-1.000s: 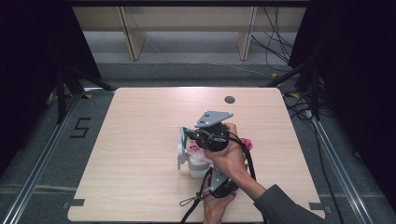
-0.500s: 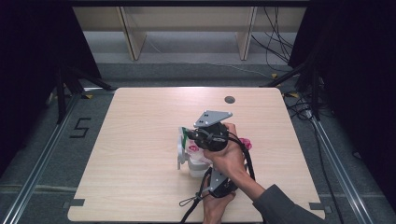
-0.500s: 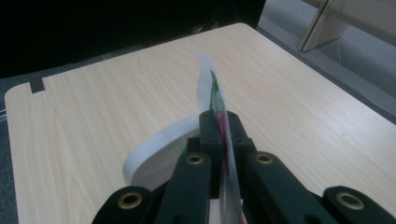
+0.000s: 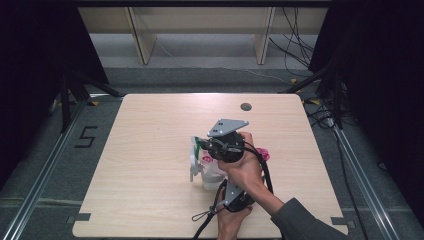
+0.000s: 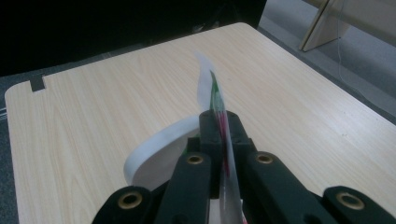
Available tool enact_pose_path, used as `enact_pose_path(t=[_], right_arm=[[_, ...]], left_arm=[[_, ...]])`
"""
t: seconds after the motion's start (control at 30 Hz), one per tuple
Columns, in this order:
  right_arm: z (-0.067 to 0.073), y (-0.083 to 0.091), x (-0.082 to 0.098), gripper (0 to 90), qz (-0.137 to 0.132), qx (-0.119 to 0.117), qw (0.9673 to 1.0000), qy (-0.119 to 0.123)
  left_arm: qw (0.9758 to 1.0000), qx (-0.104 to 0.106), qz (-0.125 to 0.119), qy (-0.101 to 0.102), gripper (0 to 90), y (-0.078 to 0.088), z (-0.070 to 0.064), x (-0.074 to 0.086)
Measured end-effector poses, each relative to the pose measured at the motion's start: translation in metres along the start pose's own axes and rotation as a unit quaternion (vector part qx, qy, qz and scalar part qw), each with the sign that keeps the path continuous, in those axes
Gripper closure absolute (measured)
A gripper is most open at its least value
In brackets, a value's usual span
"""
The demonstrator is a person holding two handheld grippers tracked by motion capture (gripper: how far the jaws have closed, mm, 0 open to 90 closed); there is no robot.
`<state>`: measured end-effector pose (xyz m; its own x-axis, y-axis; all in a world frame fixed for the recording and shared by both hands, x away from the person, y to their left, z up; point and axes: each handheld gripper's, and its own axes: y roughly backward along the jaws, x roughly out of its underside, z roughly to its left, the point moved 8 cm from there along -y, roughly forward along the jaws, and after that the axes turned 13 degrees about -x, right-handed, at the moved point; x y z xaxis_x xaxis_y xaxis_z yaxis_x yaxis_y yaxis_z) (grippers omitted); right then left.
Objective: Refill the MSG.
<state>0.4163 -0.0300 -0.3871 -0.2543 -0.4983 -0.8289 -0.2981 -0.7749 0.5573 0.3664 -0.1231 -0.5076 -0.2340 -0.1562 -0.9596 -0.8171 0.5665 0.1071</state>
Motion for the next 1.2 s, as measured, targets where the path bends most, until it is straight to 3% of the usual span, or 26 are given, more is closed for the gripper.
enact_pose_path(t=[0.53,0.63,0.67,0.77,0.8,0.9,0.93,1.07,1.1,1.13,1.2], right_arm=[[0.0011,0.0018,-0.0003,89.9,0.001,-0.003,1.0,0.0],[0.0017,-0.0003,0.0012,89.9,0.008,-0.001,1.0,0.003],[0.0026,-0.0012,0.0017,89.9,0.007,0.003,1.0,-0.003],[0.0029,0.0004,-0.0008,89.9,0.003,0.0,1.0,0.008],[0.0038,0.0001,-0.0007,89.9,-0.001,0.0,1.0,0.003],[0.0048,-0.0016,0.0023,89.9,0.009,0.004,1.0,0.0],[0.0043,-0.0015,0.0022,89.9,0.009,0.004,0.9999,0.003],[0.0034,0.0003,0.0011,89.9,0.002,0.002,1.0,-0.002],[0.0031,-0.0002,0.002,89.9,0.01,0.0,0.9999,0.008],[0.002,-0.0003,0.0017,89.9,0.011,0.005,0.9998,0.015],[0.0048,0.0,0.0012,89.9,0.005,0.001,1.0,-0.008]], left_arm=[[1.0,-0.001,-0.002,-0.001,71.4,0.0001,-0.0003,-0.0003],[1.0,0.0,-0.003,0.005,71.4,-0.0003,-0.0007,0.0002],[0.9997,-0.001,-0.012,0.022,71.3,-0.001,-0.0025,-0.002],[0.9996,-0.003,-0.013,0.024,71.3,-0.0005,-0.0022,-0.0029],[0.9997,-0.002,-0.012,0.022,71.3,-0.0004,-0.0022,-0.0024],[1.0,0.0,0.002,-0.006,71.0,0.0004,-0.0004,0.0012],[1.0,0.003,-0.005,0.007,71.0,-0.0003,-0.0027,-0.0004],[1.0,0.002,-0.001,0.002,71.0,-0.0005,-0.0022,0.0005],[1.0,0.001,0.001,-0.004,70.9,-0.0003,-0.0014,0.001],[1.0,0.003,-0.004,0.006,70.8,-0.0005,-0.003,-0.0002],[1.0,0.001,-0.004,0.004,70.7,0.0001,-0.0019,-0.0007]])
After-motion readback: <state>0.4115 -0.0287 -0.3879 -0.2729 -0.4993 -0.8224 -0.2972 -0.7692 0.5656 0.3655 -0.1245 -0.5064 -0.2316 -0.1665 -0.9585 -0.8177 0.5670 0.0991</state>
